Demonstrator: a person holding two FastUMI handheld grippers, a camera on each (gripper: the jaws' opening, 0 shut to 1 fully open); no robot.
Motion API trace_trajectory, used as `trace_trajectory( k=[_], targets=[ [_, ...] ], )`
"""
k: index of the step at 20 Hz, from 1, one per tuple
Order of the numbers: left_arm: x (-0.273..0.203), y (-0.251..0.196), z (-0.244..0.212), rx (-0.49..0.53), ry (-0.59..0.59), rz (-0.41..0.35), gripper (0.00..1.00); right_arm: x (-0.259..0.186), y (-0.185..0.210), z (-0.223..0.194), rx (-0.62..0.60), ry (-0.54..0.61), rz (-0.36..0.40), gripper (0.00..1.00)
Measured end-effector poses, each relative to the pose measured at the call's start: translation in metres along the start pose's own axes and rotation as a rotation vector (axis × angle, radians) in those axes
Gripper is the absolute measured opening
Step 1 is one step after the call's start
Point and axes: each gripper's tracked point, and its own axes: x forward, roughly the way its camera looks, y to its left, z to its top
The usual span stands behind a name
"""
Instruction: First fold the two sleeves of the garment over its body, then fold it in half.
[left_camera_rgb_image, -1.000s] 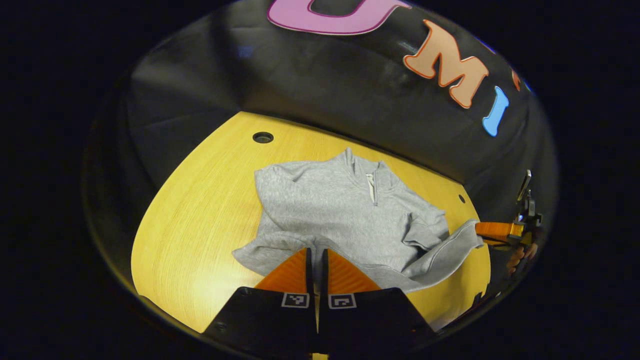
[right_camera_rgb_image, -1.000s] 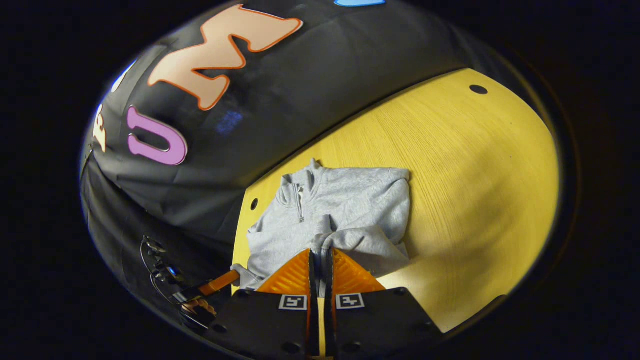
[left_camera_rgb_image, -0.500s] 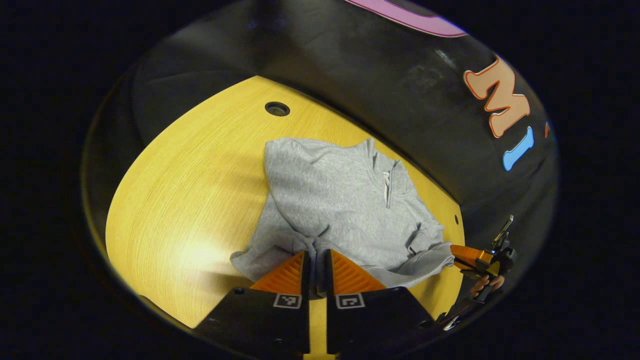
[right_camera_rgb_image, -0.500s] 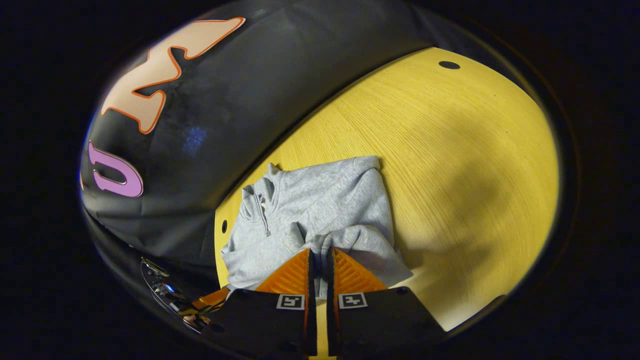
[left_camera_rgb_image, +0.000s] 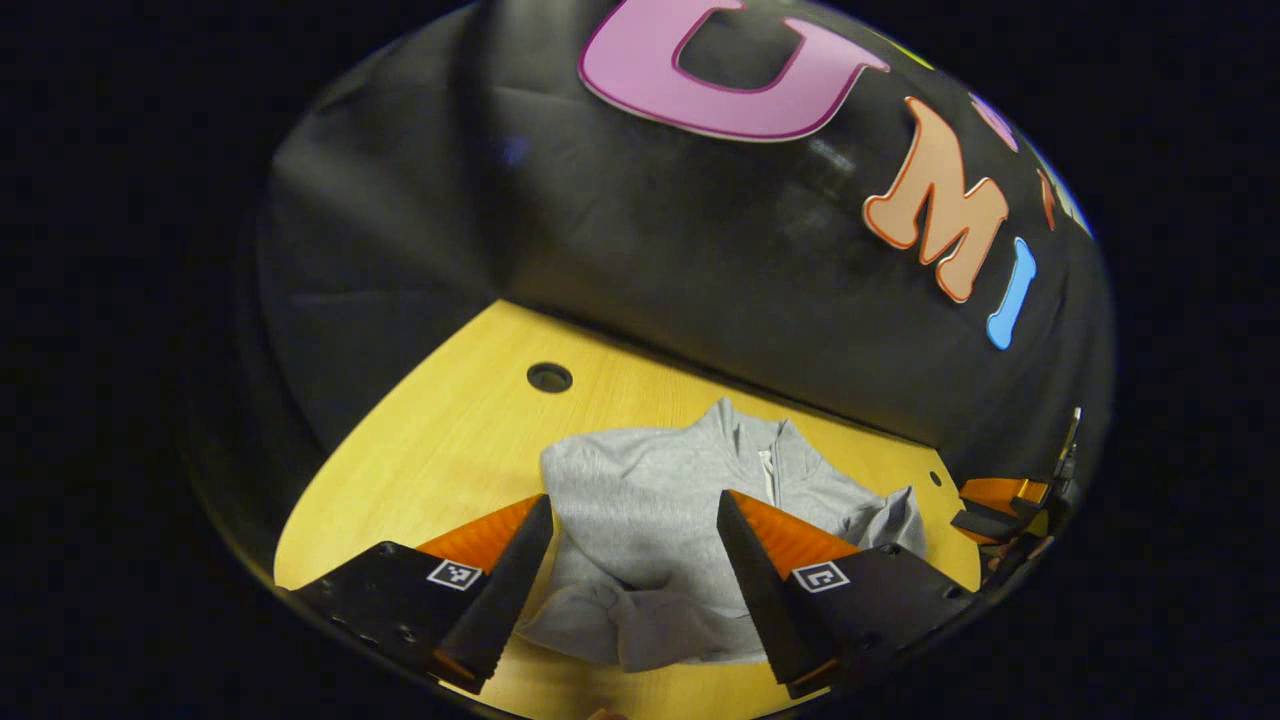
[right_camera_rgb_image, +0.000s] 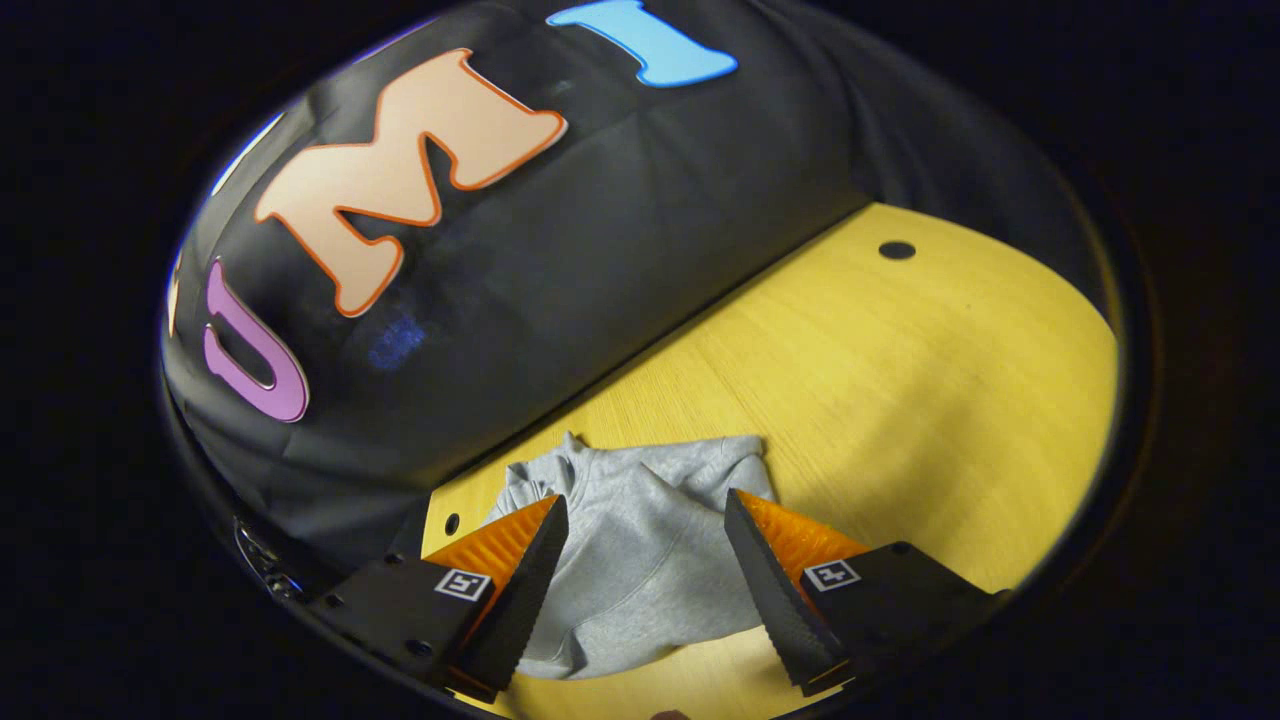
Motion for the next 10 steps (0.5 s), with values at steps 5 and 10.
trace_trajectory(
  k=[5,10],
  targets=[
    [-0.043,-0.015,0.04,0.118,-0.168,0.044,0.96,-0.053,0.009,0.017,-0.235,-0.132,0.031,0.98],
    [-0.101,-0.034,0.04,0.294,-0.295,0.12,0.95,-0.113,0.015,0.018,-0.427,-0.232,0.073,0.98]
  ],
)
